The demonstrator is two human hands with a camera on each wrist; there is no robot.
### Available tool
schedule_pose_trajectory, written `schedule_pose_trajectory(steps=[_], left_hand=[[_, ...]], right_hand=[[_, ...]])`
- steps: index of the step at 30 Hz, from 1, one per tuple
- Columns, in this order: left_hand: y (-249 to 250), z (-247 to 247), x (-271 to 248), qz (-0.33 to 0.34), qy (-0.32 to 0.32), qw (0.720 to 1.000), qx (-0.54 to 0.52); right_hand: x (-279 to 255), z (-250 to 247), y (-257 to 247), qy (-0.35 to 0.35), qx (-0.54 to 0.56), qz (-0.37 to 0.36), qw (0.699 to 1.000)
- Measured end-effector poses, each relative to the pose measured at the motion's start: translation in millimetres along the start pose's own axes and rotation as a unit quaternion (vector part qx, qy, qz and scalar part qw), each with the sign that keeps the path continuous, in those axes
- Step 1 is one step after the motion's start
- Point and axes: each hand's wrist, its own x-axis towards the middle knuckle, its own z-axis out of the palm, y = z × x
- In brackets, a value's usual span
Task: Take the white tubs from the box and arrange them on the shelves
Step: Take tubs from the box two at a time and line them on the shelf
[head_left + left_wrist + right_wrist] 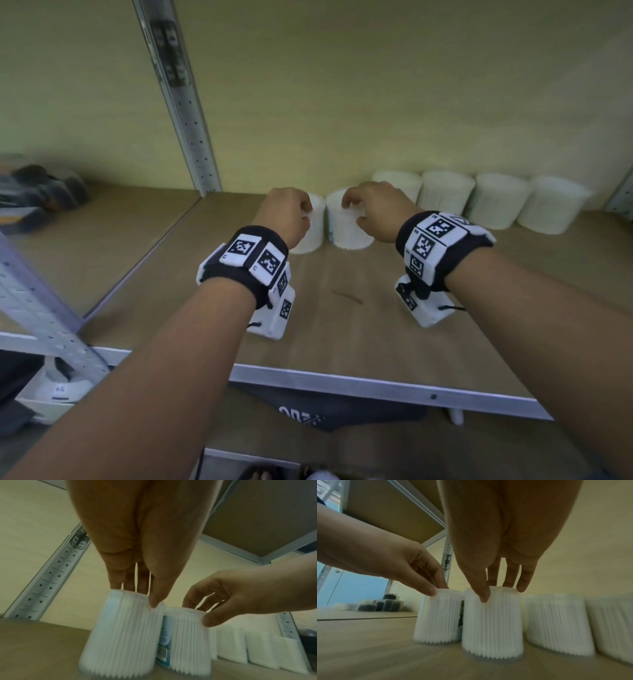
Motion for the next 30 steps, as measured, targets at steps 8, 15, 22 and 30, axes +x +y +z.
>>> schedule_pose_trajectory(steps=[8, 15, 22, 30], left_hand=[[-21.8, 2.1, 42.7, 0.001, 0.018, 1.0, -0.004], [-30.8, 12.0, 75.7, -0.001, 0.035, 0.999, -0.022], [-32.7, 24.4, 94.7, -0.002, 0.056, 0.998, -0.043], [-30.1, 27.8, 96.2, 0.03, 0.044, 0.998, -0.029]], right_hand=[[53.6, 12.9, 1.4, 0.011, -0.004, -0.01, 1.0], [81.4, 17.2, 12.4, 0.026, -0.036, -0.013, 0.999], [88.0, 15.3, 20.7, 0.036, -0.053, -0.02, 0.998], [82.7, 15.0, 28.9, 0.03, -0.042, -0.01, 0.999]])
